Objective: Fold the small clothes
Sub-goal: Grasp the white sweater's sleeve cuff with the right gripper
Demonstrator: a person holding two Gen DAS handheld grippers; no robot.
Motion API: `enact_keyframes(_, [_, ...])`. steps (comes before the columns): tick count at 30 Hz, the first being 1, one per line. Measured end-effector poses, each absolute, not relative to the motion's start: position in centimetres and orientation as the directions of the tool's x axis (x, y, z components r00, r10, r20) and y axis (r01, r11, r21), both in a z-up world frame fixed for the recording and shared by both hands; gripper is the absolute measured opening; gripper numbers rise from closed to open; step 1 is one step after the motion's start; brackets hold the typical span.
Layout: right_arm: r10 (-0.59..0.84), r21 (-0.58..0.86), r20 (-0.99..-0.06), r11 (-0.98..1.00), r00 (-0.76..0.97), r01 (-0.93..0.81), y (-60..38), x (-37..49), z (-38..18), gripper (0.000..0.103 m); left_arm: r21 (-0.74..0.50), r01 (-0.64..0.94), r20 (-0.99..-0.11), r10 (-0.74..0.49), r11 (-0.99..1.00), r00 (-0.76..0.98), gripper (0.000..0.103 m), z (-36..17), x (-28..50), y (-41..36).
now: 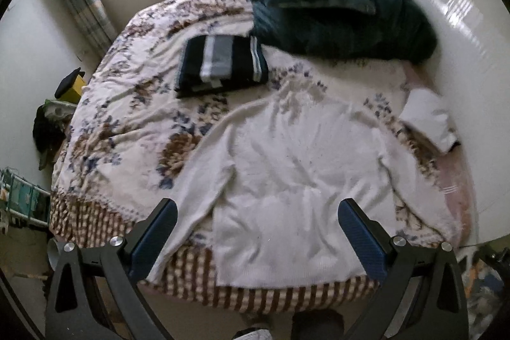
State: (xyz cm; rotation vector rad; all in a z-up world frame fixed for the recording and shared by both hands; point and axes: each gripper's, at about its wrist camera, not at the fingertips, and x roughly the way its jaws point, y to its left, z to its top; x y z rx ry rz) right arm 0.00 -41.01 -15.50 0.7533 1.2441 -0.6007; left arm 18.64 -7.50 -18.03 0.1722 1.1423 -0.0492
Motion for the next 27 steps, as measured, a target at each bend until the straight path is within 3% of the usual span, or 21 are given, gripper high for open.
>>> enact_keyframes(5, [0.037,0.220,-0.974,0.373,0.222,0.901,-51.8,-0.6,-29.3,0.103,0.138,0.118,-0.943,0.094,0.983,0.319,0.103,-27.8,22.3,-12.4])
enact_keyframes(11, [0.026,0.240,-0.971,0.089,0.239,0.967,-61.2,-1.9,-41.6,0.102,0.130,0.117,-0.972,0.103,0.985,0.212,0.103,-38.7,25.5,-17.2])
enact_keyframes(16, [-0.002,0.199,-0.980,-0.030,0.199,0.980,-65.2,-2.3,-48.4,0.095,0.140,0.131,-0.979,0.118,0.981,0.164,0.103,-44.8,27.6,-19.8])
enact_keyframes(18, [0.000,0.207,-0.978,-0.099,0.208,0.973,-66.3,-2.4,-51.3,0.086,0.127,0.135,-0.983,0.107,0.983,0.150,0.103,-46.4,28.6,-20.4])
enact_keyframes(22, [-0.104,0.247,-0.968,-0.220,0.229,0.944,-66.7,-2.7,-52.0,0.082,0.116,0.151,-0.983,0.091,0.982,0.160,0.103,-48.0,30.4,-21.0])
enact_keyframes(23, [-0.147,0.245,-0.965,-0.234,0.215,0.941,-66.6,-2.6,-51.5,0.067,0.116,0.150,-0.982,0.091,0.982,0.164,0.103,-48.0,30.7,-20.8])
enact_keyframes(24, [-0.166,0.234,-0.966,-0.232,0.198,0.944,-66.5,-2.5,-51.2,0.037,0.113,0.147,-0.982,0.087,0.983,0.169,0.103,-48.0,31.0,-20.6])
enact_keyframes(26, [-0.195,0.233,-0.962,-0.210,0.192,0.950,-66.4,-1.8,-50.6,0.011,0.099,0.133,-0.982,0.075,0.986,0.175,0.103,-47.5,31.3,-19.7])
enact_keyframes(27, [-0.215,0.222,-0.959,-0.175,0.183,0.959,-66.2,-1.1,-49.9,0.009,0.093,0.127,-0.982,0.070,0.987,0.177,0.103,-47.3,31.4,-19.2])
